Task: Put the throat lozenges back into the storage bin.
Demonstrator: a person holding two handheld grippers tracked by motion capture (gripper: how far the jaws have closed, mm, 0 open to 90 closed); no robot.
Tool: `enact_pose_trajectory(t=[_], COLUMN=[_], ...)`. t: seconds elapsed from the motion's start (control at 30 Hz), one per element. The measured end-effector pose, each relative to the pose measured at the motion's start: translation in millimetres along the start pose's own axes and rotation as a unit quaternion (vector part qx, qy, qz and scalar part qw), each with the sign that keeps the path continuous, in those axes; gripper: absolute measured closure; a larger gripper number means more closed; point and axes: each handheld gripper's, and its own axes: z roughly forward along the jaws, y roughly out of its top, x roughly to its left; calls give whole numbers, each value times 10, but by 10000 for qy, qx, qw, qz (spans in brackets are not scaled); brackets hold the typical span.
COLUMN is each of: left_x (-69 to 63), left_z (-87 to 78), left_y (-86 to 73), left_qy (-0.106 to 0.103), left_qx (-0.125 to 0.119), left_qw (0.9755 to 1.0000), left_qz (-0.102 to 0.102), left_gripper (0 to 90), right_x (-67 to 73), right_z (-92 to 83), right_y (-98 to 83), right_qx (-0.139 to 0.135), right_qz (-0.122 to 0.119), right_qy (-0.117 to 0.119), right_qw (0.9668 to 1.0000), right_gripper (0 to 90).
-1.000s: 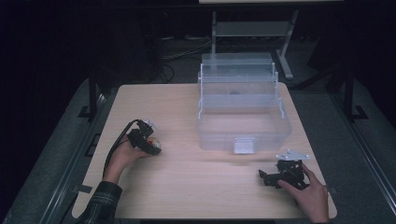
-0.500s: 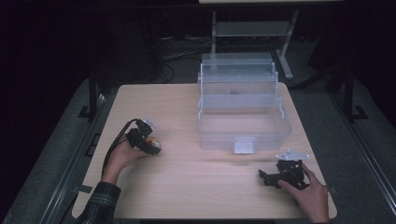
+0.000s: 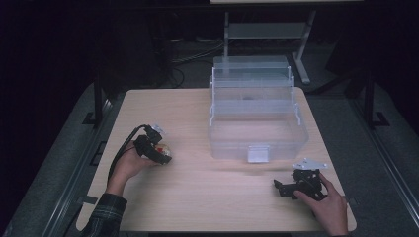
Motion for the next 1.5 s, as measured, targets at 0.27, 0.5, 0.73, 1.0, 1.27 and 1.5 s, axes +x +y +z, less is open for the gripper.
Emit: enact_pose_trajectory(t=[0.27,0.5,0.73,1.0,1.27,1.5], left_x=[-54,-118,-176,-232,-302,-369], left_z=[-46,-98,-150,-186,-175,-188], left_y=[40,80,128,220,332,419], left_qy=[-72,-134,-184,-254,-325,-344], left_qx=[-51,-146,-188,-258,-258,-284], left_qw=[9999,9997,9994,9988,9982,9976], left_qz=[88,125,236,328,436,529], left_gripper=[194,194,194,194,194,194], right_x=[0,0,0,0,0,0], right_z=[0,0,0,0,0,0], right_y=[0,0,0,0,0,0], right_qx=[1,1,-2,1,0,-2], right_qz=[0,-1,1,0,-1,0], right_qy=[0,1,0,0,0,0], right_qw=[10000,10000,10000,10000,10000,10000], right_gripper=[0,0,0,0,0,0])
